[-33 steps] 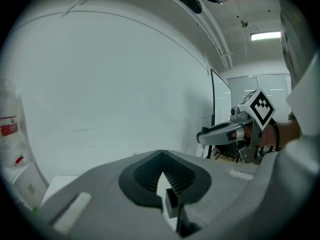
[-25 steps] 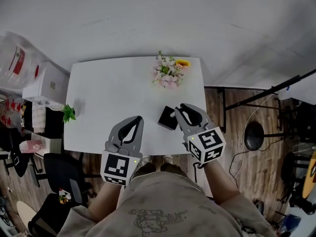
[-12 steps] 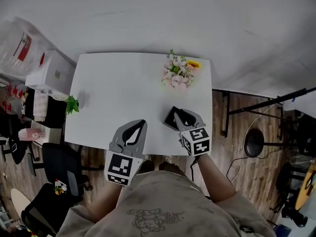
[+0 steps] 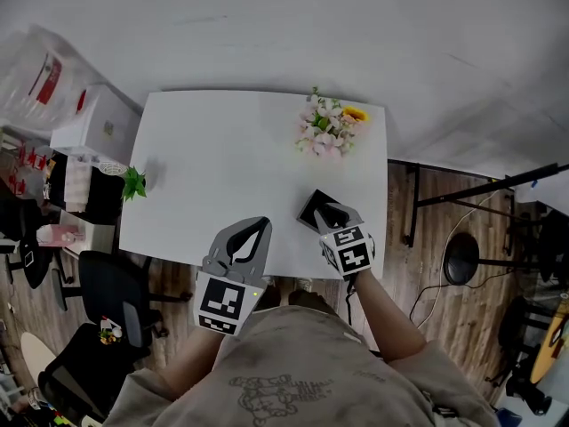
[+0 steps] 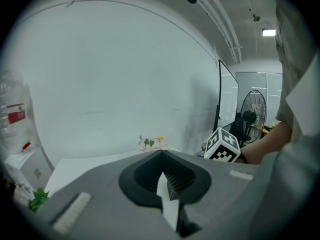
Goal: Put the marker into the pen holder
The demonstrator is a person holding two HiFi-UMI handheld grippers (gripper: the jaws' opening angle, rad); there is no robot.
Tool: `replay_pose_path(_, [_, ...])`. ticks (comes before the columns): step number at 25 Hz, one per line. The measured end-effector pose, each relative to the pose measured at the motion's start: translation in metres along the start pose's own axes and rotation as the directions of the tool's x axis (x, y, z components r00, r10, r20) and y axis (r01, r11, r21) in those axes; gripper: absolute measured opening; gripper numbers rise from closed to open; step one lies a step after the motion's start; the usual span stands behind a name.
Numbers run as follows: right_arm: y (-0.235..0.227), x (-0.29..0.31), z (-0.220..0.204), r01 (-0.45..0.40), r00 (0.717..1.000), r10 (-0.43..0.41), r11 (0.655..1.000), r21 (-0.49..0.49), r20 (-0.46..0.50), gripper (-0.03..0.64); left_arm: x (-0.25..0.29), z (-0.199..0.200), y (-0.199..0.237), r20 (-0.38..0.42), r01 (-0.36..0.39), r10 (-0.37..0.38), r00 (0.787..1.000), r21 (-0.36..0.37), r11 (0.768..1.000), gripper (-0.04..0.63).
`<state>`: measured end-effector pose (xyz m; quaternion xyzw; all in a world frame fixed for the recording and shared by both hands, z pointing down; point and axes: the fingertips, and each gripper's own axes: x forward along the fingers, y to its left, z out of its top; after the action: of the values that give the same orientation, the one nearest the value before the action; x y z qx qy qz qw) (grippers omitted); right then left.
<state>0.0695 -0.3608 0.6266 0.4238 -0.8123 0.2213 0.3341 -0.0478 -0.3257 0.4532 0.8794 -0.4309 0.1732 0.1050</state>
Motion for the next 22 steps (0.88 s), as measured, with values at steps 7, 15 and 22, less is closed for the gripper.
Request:
replay_pose_path(7, [0.011,0.008,-0.023,-0.033,0.992,0.028,0.999,-0.041,-0.126,0.104,-0.004,-0.002,-0.009,-0.009,0.004,-0.004,1.000,0.016,1.000,0.002])
replay_pose_path(15, [0.011,-0.009,-0.013,-0.004,0.996,0.001,0.999,-0.044,-0.084,0.141,-0.015,0.001,-0.018,0.004,0.005,-0.005,1.000,0.032,0.999,0.002])
replay_pose_path(22, [0.013,-0.060,0.036,0.009,0.998,-0.005,0.998,-0.064,0.063,0.123,-0.025,0.022,-0.010,0.053,-0.039,0.036,0.998,0.044,0.998,0.002])
